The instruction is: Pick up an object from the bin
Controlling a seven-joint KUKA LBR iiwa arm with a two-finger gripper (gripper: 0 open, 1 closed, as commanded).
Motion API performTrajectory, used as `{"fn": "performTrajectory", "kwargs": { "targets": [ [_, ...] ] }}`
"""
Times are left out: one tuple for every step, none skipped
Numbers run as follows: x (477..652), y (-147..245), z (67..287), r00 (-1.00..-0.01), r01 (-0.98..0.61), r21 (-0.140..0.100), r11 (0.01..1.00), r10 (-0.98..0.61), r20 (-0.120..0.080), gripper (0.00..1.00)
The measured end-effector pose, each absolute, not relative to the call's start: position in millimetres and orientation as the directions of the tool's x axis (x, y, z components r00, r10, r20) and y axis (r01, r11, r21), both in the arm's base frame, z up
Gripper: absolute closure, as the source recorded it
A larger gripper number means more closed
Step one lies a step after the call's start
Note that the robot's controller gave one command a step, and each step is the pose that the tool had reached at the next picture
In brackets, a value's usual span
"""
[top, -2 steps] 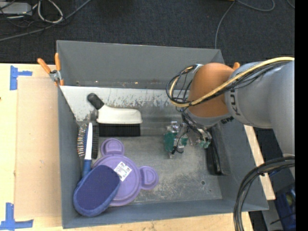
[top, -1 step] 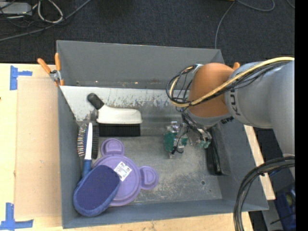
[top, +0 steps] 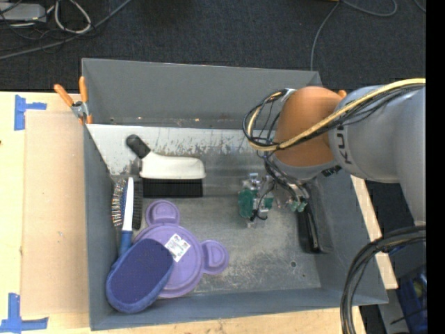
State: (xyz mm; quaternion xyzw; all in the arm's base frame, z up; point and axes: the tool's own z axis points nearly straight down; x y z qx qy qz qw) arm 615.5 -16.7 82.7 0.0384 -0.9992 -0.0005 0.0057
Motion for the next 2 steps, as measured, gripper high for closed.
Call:
{"fn": "performTrajectory", "kwargs": {
  "targets": [
    [615.6,-16,122,-0.997,-0.077,0.001,0.997,-0.077,0.012,1.00],
    [616.1,-16,142,-0.997,-0.077,0.001,0.997,-0.077,0.010,1.00]
  ]
}}
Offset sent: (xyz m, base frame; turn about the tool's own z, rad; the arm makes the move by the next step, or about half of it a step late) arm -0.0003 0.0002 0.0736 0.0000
